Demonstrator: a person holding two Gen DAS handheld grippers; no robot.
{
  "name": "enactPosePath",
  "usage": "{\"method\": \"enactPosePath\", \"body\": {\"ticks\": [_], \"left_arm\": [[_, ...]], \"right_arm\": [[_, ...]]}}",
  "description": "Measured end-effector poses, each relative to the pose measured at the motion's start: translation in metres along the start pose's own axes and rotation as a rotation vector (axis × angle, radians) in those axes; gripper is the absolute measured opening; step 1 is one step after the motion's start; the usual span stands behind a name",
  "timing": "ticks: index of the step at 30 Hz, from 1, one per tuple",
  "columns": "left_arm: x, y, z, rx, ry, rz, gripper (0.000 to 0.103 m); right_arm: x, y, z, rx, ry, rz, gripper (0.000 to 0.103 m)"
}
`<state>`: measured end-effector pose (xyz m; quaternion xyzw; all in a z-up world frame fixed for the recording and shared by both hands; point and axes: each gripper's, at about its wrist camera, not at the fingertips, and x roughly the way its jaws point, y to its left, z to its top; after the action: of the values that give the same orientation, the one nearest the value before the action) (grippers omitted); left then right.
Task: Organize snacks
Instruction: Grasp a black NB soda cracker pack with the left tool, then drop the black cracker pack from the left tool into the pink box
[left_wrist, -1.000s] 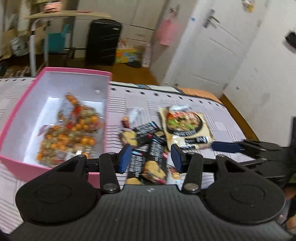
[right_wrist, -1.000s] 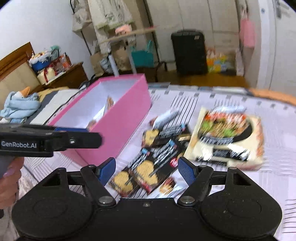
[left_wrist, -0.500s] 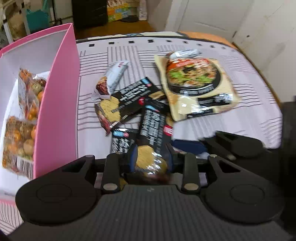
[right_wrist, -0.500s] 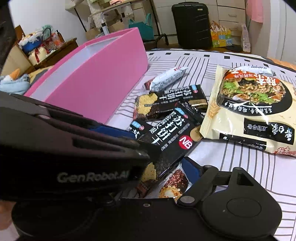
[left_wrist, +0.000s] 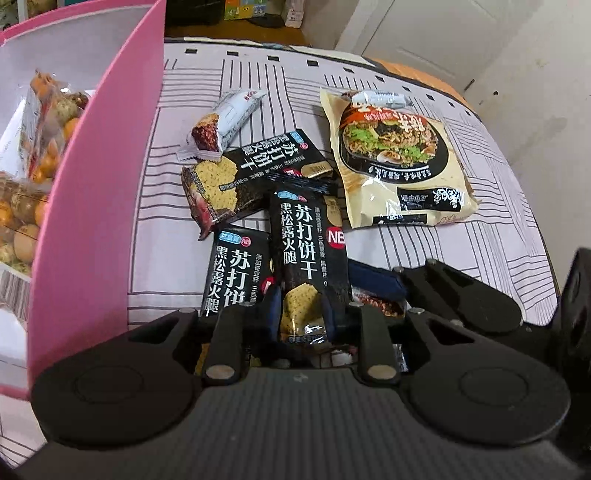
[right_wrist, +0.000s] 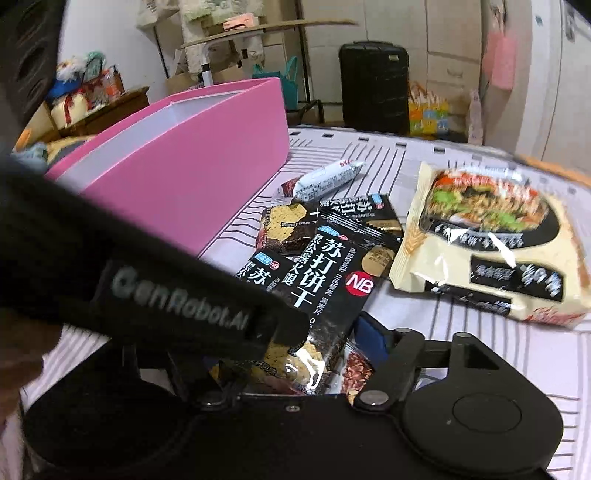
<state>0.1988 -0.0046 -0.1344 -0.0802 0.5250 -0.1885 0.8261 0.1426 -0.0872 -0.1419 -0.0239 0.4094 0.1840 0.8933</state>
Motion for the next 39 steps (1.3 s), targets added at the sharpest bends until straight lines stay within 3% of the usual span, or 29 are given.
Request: {"method": "enactPosePath", "body": {"ticks": [3,9,22,32,39], "left_arm": [[-0.005,-0.002,-0.001,-0.012,0.006,-0.021,0.026],[-0.017,-0.010,-0.008,0.009,-0.009,-0.011,0.026],[-0.084,-0.028,-0.019,0.041,-0.005,-0.053,0.027],[-0.151,-0.021,-0.020,0.046,-0.114,-0.046,0.028],[-0.183,0.023,-0.004,-0.009,-0.222,0.023,0.028]], "right_arm": [[-0.008,0.012,-0.003,-0.077,-0.020,-0.050,0.073],[-0.027,0.024,-0.002,-0.115,-0.050,-0.088,0.073],[-0.096,0.058,0.012,-0.208,-0.060,-0.109,0.073],[-0.125,0.099,0.055,-0.342,-0.130,-0.101,0.073],[-0.090,0.128,0.081,-0.419,-0.205,-0.016,0.073]]}}
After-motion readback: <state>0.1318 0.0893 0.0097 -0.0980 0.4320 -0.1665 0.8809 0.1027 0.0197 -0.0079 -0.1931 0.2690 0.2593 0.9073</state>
